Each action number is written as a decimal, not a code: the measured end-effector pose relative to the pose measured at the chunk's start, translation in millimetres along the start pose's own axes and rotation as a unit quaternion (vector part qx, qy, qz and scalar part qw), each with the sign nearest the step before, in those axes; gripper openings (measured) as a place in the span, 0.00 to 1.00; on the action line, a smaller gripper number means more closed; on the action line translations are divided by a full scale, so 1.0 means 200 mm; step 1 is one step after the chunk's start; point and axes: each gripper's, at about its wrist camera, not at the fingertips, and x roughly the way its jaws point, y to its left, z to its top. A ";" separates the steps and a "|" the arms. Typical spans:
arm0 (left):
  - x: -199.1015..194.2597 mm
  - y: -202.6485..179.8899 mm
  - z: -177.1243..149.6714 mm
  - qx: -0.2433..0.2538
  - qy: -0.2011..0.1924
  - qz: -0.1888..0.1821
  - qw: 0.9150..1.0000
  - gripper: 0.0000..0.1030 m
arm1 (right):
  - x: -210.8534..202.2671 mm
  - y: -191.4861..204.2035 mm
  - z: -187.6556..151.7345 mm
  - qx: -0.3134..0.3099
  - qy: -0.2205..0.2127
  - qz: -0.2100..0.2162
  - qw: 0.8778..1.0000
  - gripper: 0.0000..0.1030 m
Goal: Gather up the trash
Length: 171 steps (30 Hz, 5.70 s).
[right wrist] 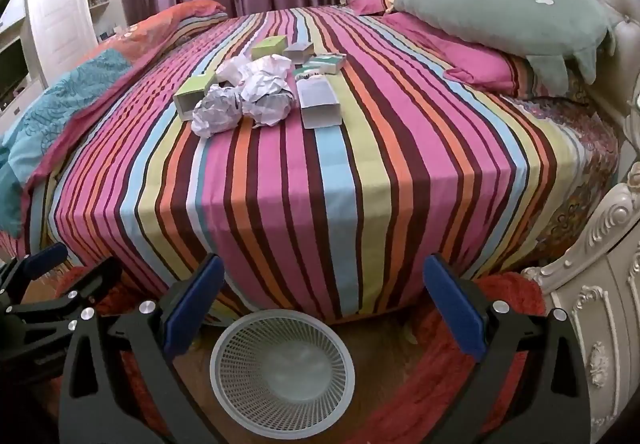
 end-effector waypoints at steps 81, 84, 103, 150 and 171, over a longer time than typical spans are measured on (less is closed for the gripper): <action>-0.02 -0.05 -0.01 0.014 0.009 0.000 1.000 0.94 | 0.03 0.00 -0.02 0.000 0.016 0.008 1.000 0.93; -0.02 -0.05 -0.01 0.013 0.008 -0.001 1.000 0.94 | 0.03 0.00 -0.02 -0.001 0.016 0.008 1.000 0.93; 0.01 -0.05 -0.03 0.011 0.019 -0.004 1.000 0.94 | 0.05 0.00 -0.03 0.001 0.027 0.010 1.000 0.93; 0.54 0.03 0.52 0.000 0.007 -0.007 1.000 0.94 | 0.55 -0.06 0.43 -0.023 0.025 0.042 0.999 0.93; 0.80 0.00 0.84 -0.046 0.022 -0.059 0.997 0.94 | 0.82 -0.06 0.61 -0.063 0.043 0.046 0.996 0.93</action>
